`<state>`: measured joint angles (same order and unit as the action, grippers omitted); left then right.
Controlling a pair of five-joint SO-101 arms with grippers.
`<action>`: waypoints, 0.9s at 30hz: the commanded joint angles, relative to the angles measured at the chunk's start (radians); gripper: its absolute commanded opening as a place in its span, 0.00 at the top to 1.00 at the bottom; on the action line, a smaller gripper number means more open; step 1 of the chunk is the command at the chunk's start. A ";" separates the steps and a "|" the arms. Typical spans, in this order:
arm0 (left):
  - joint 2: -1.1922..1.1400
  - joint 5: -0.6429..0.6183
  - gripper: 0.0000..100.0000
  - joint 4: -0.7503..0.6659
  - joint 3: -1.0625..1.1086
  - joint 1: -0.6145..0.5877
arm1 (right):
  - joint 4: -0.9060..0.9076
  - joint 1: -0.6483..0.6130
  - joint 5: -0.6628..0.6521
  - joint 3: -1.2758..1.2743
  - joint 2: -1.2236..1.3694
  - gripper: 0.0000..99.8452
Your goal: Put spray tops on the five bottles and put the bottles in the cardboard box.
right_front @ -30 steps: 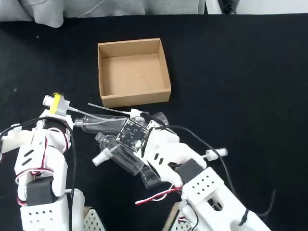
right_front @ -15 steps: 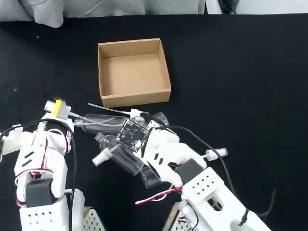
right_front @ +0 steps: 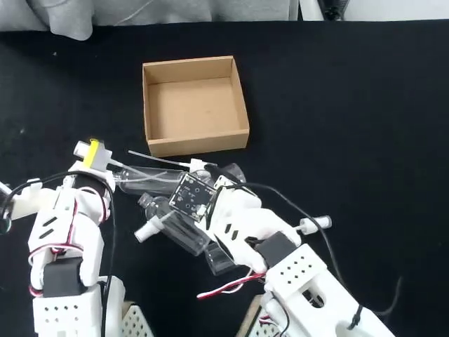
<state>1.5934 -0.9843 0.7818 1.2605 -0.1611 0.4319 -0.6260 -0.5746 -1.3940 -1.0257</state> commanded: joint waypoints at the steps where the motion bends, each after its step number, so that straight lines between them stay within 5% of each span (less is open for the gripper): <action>1: 0.014 0.006 0.97 -0.028 -0.019 0.010 | -0.034 0.011 0.000 0.001 -0.028 0.88; 27: 0.014 0.014 0.97 -0.196 0.107 0.179 | -0.034 0.009 0.055 0.008 -0.030 0.88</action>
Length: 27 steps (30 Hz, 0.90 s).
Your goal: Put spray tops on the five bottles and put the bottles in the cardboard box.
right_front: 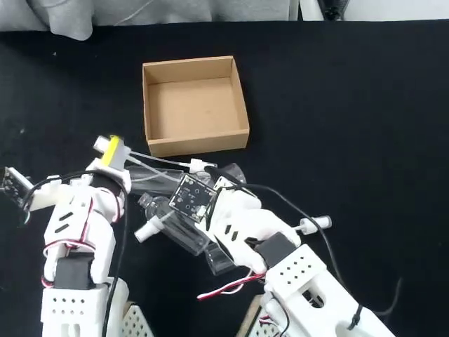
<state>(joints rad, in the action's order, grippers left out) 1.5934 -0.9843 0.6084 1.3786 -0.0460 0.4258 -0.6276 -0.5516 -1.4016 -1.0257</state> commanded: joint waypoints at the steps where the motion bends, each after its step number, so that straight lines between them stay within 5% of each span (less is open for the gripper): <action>1: 0.014 0.026 0.97 -0.026 -0.008 0.077 | -0.028 0.011 0.038 0.016 -0.030 0.88; 27: 0.014 0.206 0.97 -0.029 0.019 0.240 | -0.028 0.018 0.043 0.010 -0.030 0.88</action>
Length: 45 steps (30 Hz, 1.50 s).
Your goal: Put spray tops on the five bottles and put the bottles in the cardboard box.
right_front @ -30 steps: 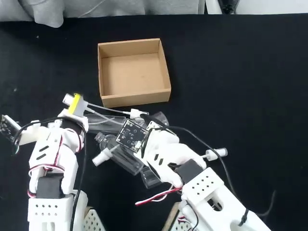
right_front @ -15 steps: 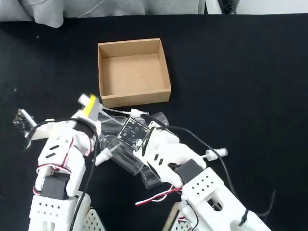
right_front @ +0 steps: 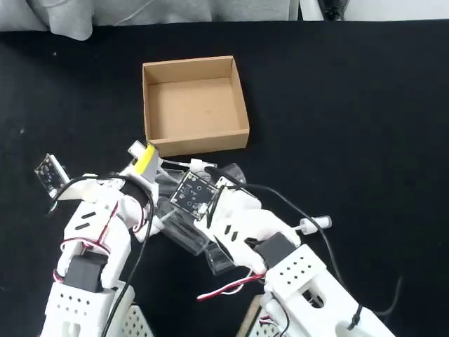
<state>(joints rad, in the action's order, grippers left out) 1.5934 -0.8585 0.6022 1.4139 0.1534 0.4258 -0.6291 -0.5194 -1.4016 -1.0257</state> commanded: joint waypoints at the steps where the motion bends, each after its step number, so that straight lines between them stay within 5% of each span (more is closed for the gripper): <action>1: 0.014 0.103 0.97 -0.023 -0.019 0.048 | -0.028 0.020 0.011 0.010 -0.030 0.88; 14: 0.014 0.298 0.97 -0.023 -0.053 0.071 | -0.029 0.037 0.011 0.019 -0.030 0.88; 20: 0.014 0.390 0.97 -0.015 -0.070 0.071 | -0.026 0.041 0.120 0.044 -0.030 0.88; 24: 0.014 0.397 0.94 -0.015 -0.073 0.071 | -0.028 0.035 0.127 0.044 -0.030 0.88; 31: 0.014 0.368 0.71 0.120 -0.111 0.097 | -0.029 0.035 0.129 0.041 -0.048 0.88; 45: 0.014 0.299 0.76 0.221 -0.211 0.145 | -0.028 0.037 0.129 -0.140 -0.430 0.88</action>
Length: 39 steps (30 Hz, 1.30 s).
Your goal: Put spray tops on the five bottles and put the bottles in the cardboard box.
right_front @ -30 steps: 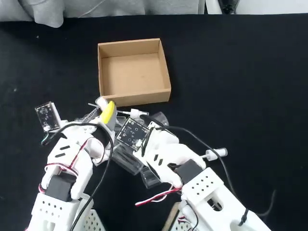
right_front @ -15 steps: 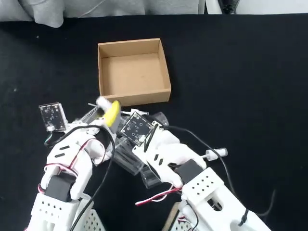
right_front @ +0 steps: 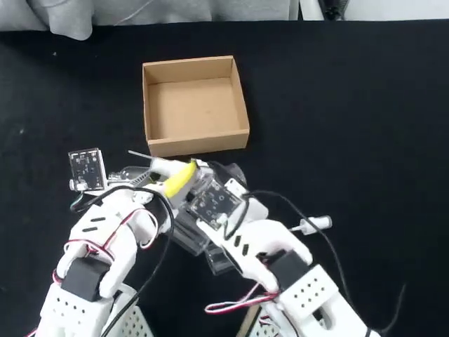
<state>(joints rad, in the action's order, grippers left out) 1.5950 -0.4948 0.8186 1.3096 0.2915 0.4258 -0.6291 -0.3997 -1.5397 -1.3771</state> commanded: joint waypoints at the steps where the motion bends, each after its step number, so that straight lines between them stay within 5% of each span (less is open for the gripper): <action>1: 0.012 -0.081 0.76 0.006 -0.117 0.007 | -0.028 0.037 0.009 -0.010 -0.093 0.88; 24: 0.226 -0.259 0.76 0.000 -0.088 0.096 | -0.029 0.041 0.009 -0.041 -0.116 0.88; 39: 0.232 -0.325 0.76 0.002 -0.122 -0.119 | -0.029 0.043 0.009 -0.053 -0.116 0.88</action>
<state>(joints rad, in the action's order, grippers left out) 1.8205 -0.7741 0.8278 1.2436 0.2394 0.4258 -0.6183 -0.3966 -1.5996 -1.4630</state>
